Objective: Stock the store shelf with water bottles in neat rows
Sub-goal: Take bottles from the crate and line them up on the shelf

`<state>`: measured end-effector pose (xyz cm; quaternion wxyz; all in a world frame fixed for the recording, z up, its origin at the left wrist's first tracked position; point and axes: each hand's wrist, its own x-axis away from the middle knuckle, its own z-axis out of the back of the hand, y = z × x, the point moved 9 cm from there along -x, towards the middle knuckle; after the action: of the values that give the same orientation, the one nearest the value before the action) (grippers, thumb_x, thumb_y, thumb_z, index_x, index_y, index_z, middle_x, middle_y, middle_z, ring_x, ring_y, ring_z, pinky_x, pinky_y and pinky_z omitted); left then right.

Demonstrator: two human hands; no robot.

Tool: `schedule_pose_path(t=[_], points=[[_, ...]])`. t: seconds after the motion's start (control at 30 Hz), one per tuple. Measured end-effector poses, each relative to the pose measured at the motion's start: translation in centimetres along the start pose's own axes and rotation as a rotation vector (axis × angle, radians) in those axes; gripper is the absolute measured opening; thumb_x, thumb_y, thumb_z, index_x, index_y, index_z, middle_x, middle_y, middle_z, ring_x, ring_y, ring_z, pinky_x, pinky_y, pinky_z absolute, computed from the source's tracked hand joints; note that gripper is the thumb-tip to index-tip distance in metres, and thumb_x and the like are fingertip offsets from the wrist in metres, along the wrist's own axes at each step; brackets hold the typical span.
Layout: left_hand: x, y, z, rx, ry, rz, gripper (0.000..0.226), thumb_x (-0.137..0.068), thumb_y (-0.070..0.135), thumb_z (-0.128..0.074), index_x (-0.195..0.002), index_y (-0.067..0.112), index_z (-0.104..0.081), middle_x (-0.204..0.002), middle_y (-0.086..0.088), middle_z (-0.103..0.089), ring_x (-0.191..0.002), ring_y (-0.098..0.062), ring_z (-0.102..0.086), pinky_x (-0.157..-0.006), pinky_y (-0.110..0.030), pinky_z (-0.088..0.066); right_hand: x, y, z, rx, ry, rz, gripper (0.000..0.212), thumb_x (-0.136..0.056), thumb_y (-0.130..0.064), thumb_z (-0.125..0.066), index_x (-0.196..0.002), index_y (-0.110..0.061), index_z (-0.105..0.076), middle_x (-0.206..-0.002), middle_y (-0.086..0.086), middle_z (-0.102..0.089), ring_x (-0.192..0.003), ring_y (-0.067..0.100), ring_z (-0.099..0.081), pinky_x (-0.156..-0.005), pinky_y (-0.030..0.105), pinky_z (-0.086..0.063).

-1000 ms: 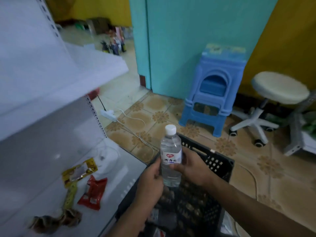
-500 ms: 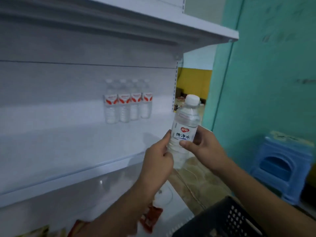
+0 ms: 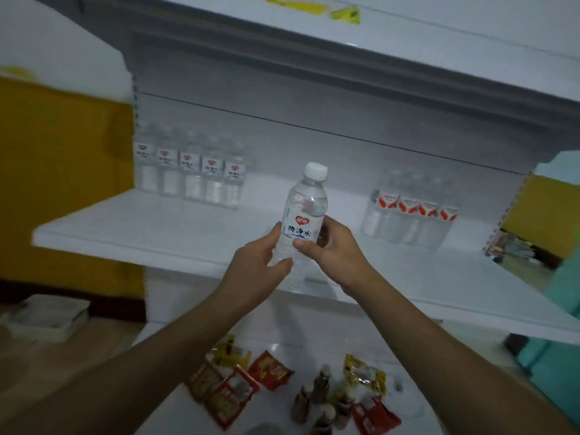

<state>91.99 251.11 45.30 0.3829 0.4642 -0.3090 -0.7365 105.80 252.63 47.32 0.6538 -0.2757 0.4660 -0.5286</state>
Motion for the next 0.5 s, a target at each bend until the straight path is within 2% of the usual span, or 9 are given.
schedule_pose_path(t=[0.1, 0.2, 0.27, 0.37, 0.43, 0.5], points=[[1.1, -2.3, 3.9, -0.056, 0.016, 0.037, 0.065, -0.085, 0.021, -0.066, -0.137, 0.047, -0.039, -0.12, 0.016, -0.064, -0.106, 0.001, -0.061, -0.093, -0.021, -0.048, -1.0, -1.0, -5.1, -0.062, -0.07, -0.018, 0.038, -0.085, -0.011, -0.073, -0.12, -0.018, -0.059, -0.111, -0.003, -0.068, -0.097, 0.006, -0.065, -0.086, 0.024, -0.054], [1.6, -3.7, 6.4, -0.058, 0.057, 0.06, 0.068, -0.082, 0.02, -0.071, -0.135, 0.048, -0.039, -0.117, 0.016, -0.066, -0.102, 0.004, -0.061, -0.091, -0.02, -0.05, -1.7, -1.6, -8.2, -0.072, -0.1, -0.031, 0.04, -0.086, -0.013, -0.072, -0.123, -0.018, -0.057, -0.11, -0.007, -0.066, -0.095, 0.002, -0.062, -0.079, 0.02, -0.052], [1.4, -4.2, 7.3, -0.07, 0.082, 0.06, 0.069, -0.081, 0.02, -0.072, -0.137, 0.044, -0.041, -0.114, 0.019, -0.065, -0.099, 0.009, -0.06, -0.087, -0.014, -0.049, -2.1, -1.7, -9.2, -0.074, -0.106, -0.022, 0.044, -0.086, -0.015, -0.072, -0.127, -0.017, -0.055, -0.115, -0.005, -0.066, -0.1, 0.005, -0.062, -0.084, 0.024, -0.052], [0.5, -5.1, 7.3, -0.066, 0.09, 0.082, 0.071, -0.082, 0.021, -0.071, -0.14, 0.043, -0.037, -0.108, 0.026, -0.06, -0.094, 0.018, -0.054, -0.077, 0.002, -0.04, -3.0, -1.4, -9.4, -0.057, -0.11, -0.012, 0.046, -0.085, -0.018, -0.074, -0.127, -0.017, -0.055, -0.117, -0.005, -0.065, -0.104, 0.007, -0.061, -0.085, 0.022, -0.049], [-0.2, -5.9, 6.5, -0.067, 0.094, 0.097, 0.071, -0.082, 0.021, -0.071, -0.141, 0.042, -0.036, -0.109, 0.025, -0.06, -0.096, 0.014, -0.056, -0.079, 0.002, -0.039, -3.8, -1.0, -9.2, -0.071, -0.121, -0.026, 0.046, -0.084, -0.017, -0.075, -0.126, -0.019, -0.054, -0.115, -0.007, -0.065, -0.103, 0.005, -0.062, -0.083, 0.02, -0.049], [-1.3, -6.7, 5.3, -0.044, 0.073, 0.127, 0.075, -0.082, 0.023, -0.07, -0.145, 0.038, -0.032, -0.121, 0.018, -0.061, -0.109, 0.004, -0.056, -0.091, -0.007, -0.042, -5.1, -0.2, -8.6, -0.083, -0.104, -0.039, 0.047, -0.083, -0.017, -0.076, -0.125, -0.019, -0.054, -0.115, -0.004, -0.067, -0.106, 0.01, -0.063, -0.085, 0.023, -0.051]])
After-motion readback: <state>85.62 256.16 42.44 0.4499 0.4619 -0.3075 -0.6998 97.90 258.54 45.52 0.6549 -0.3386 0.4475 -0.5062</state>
